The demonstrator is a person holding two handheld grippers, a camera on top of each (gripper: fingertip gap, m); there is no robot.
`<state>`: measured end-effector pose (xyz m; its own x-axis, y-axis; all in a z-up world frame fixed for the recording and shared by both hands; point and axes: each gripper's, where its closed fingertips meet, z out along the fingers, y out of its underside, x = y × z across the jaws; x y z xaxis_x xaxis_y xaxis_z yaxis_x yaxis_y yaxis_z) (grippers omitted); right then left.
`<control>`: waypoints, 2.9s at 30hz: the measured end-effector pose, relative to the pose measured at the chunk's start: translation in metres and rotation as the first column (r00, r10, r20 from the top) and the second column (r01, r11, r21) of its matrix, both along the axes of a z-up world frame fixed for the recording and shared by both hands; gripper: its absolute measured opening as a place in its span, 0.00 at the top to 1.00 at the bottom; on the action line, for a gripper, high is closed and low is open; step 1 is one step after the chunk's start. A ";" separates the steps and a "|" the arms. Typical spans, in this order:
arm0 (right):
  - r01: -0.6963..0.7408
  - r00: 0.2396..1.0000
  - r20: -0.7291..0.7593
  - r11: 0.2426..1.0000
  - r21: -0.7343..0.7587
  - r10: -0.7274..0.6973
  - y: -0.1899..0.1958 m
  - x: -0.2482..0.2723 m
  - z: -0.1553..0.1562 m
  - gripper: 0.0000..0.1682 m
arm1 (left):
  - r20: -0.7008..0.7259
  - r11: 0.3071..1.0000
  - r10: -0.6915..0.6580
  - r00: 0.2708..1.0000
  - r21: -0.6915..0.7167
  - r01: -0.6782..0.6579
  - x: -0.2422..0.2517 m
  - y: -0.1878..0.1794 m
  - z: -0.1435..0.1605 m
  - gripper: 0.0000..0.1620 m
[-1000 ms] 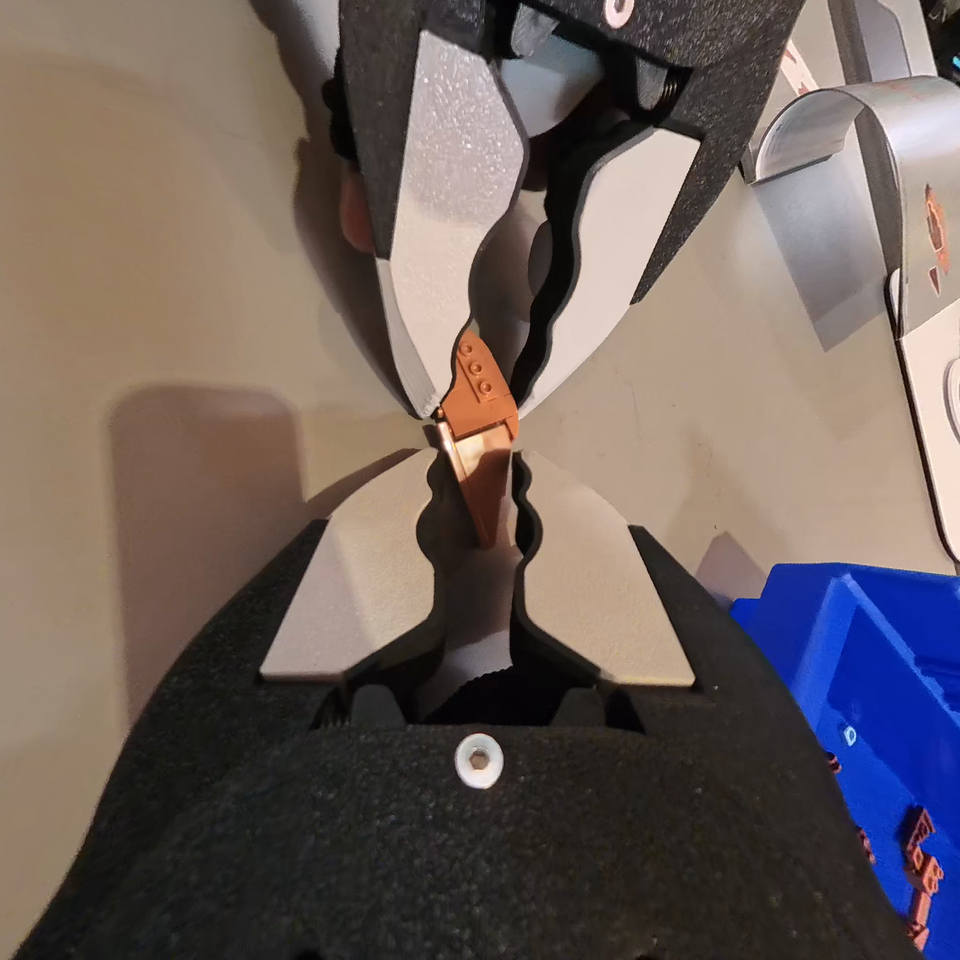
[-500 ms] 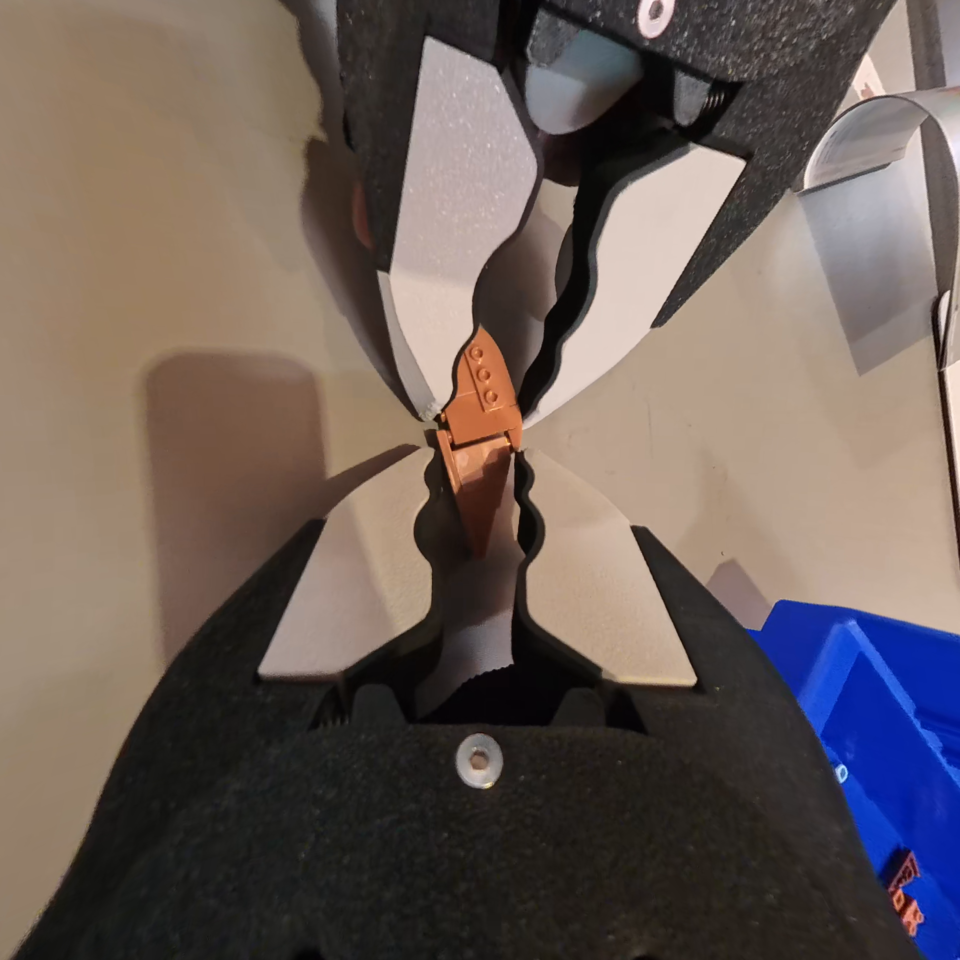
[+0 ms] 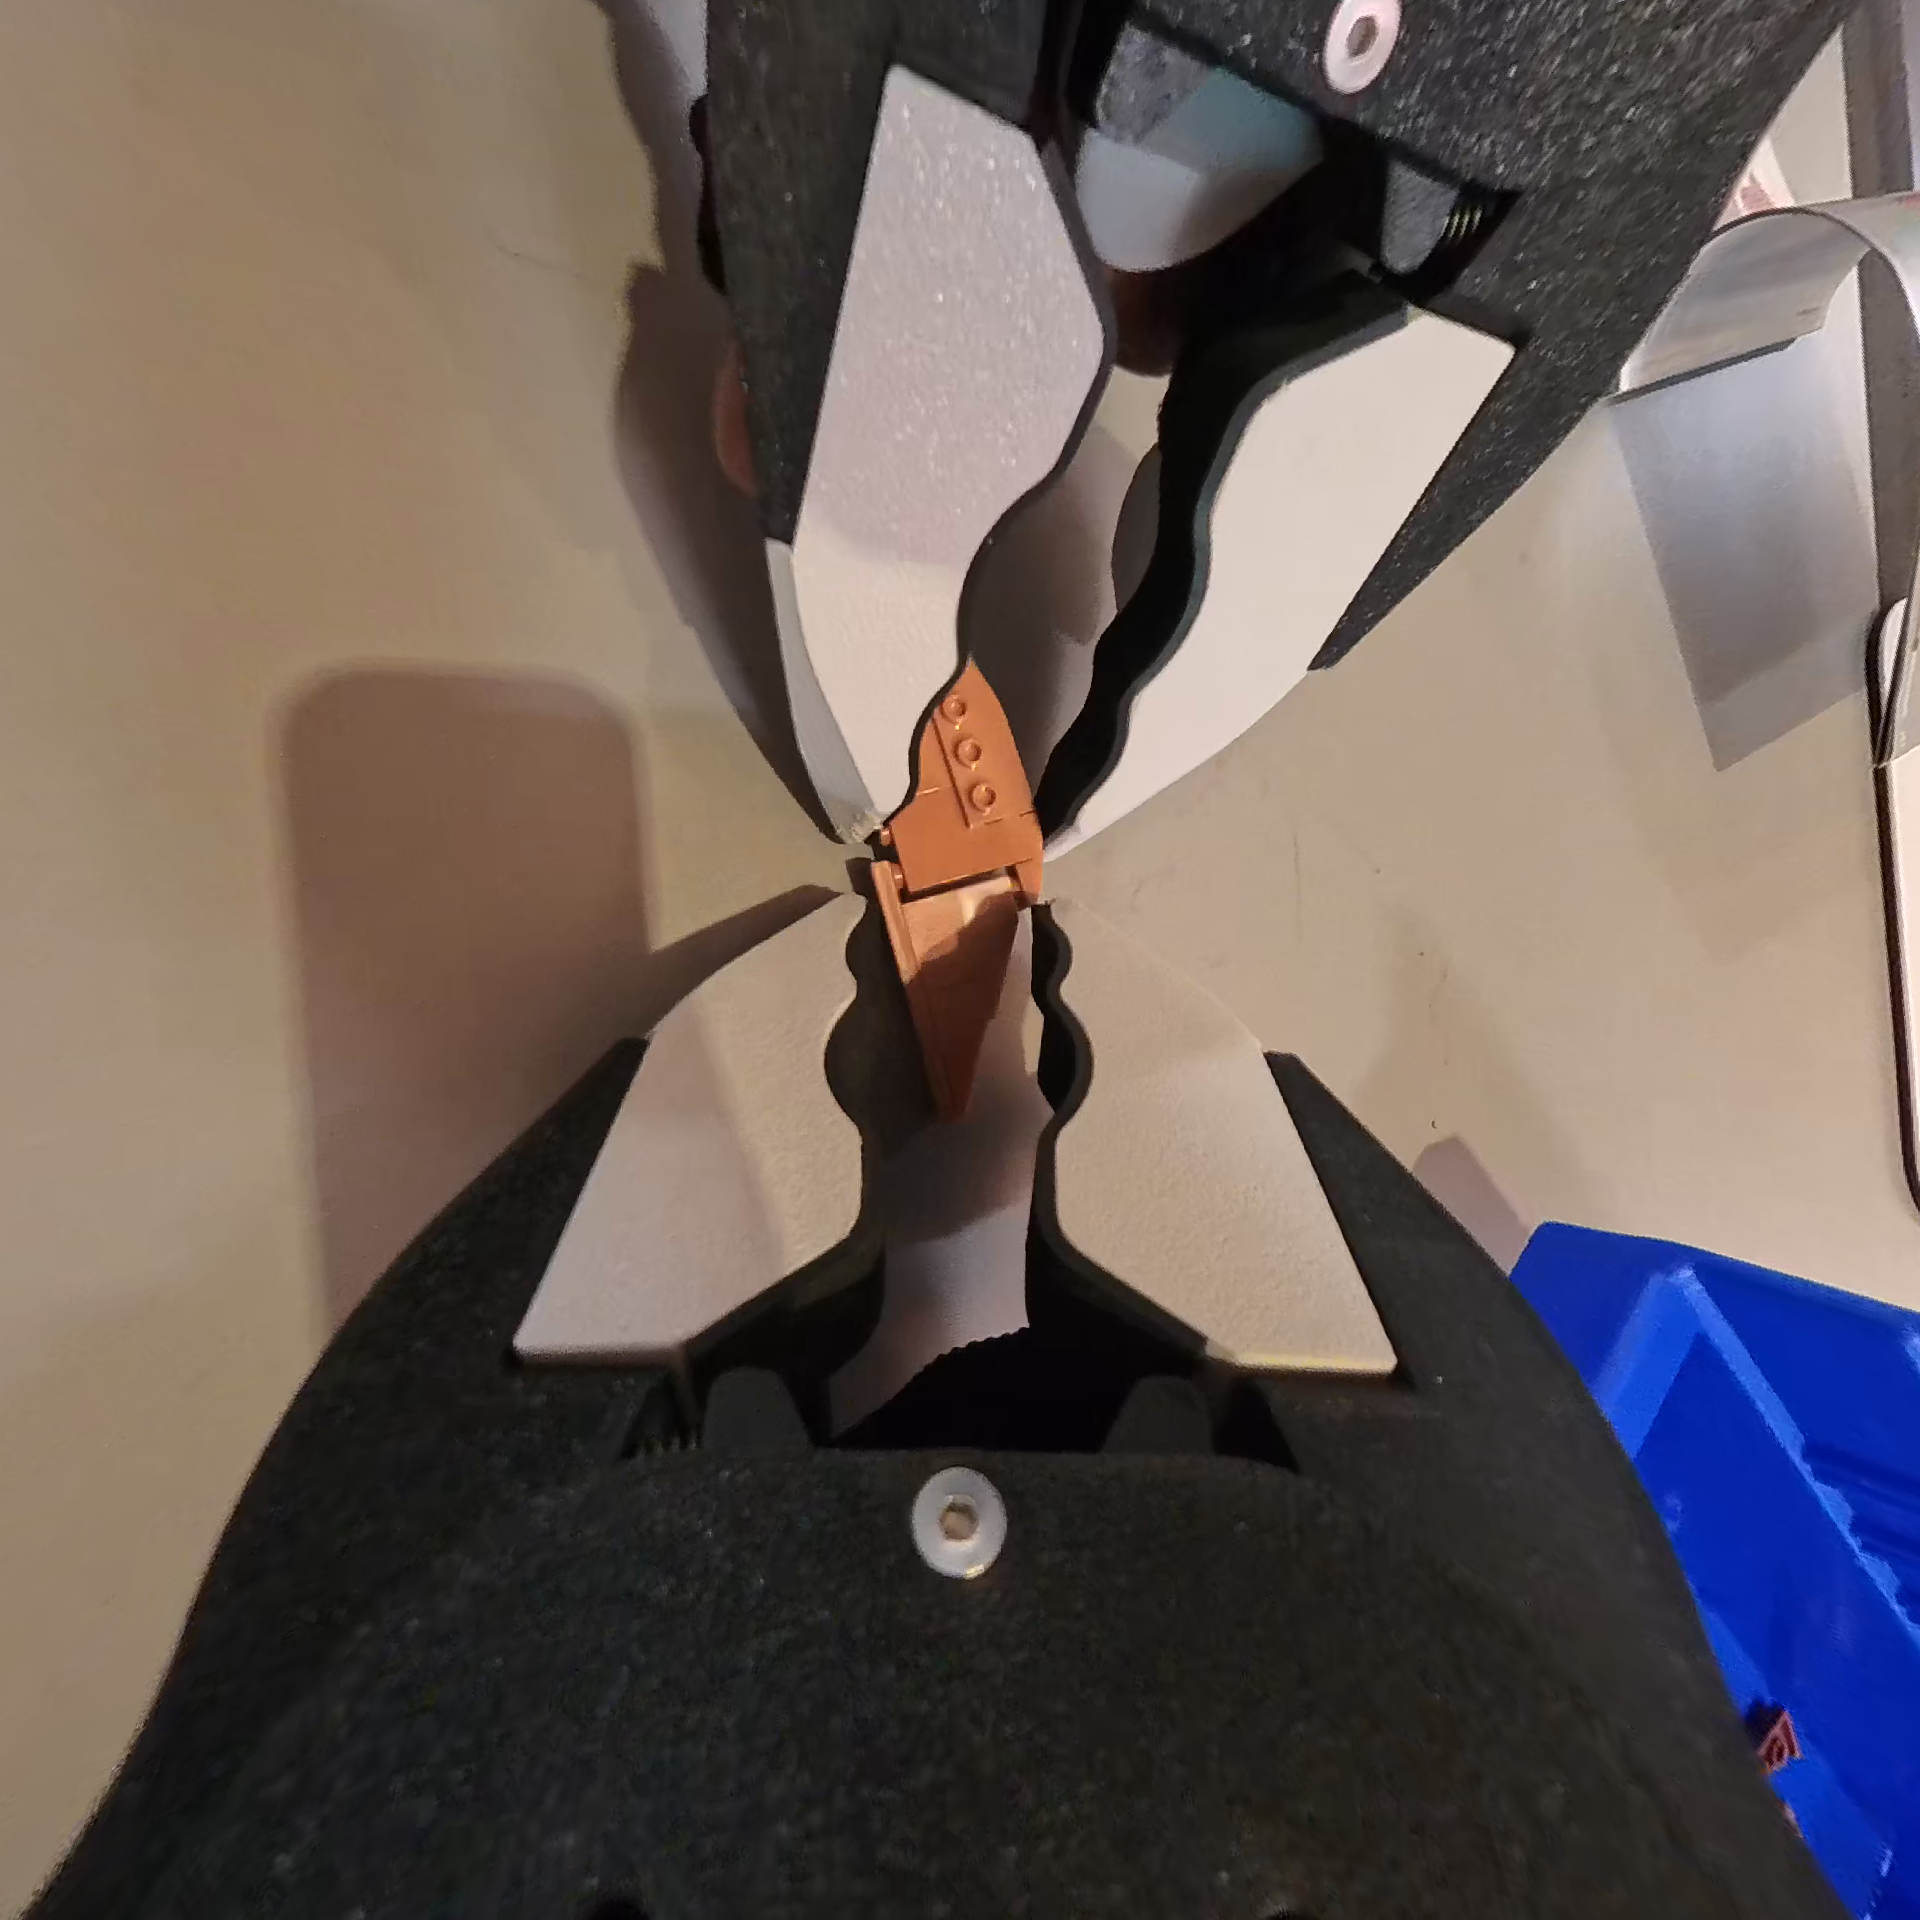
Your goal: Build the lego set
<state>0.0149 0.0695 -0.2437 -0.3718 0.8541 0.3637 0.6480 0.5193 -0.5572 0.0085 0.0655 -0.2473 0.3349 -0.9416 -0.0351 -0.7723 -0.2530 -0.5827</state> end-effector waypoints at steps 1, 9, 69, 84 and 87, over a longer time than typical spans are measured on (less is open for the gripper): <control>-0.004 1.000 0.001 1.000 -0.001 0.004 0.000 0.000 0.000 0.84 | 0.004 1.000 -0.001 1.000 -0.003 0.001 0.000 0.000 0.000 0.82; -0.049 0.997 0.054 0.999 -0.001 0.049 -0.002 -0.002 -0.001 0.83 | 0.003 1.000 -0.009 1.000 -0.008 0.009 0.001 -0.001 0.002 0.82; -0.011 0.985 -0.173 1.000 -0.022 0.007 0.005 -0.016 0.031 0.82 | 0.281 0.988 -0.058 0.958 0.151 0.015 -0.007 0.001 0.027 0.74; 0.004 0.977 -0.212 0.995 0.104 0.018 0.009 -0.020 0.042 0.83 | 0.576 0.964 0.208 0.790 -0.257 -0.066 -0.014 0.003 0.056 0.74; -0.001 0.976 -0.216 0.994 0.111 0.025 0.007 -0.021 0.043 0.83 | 0.577 0.945 0.259 0.775 -0.318 -0.078 -0.013 0.005 0.054 0.78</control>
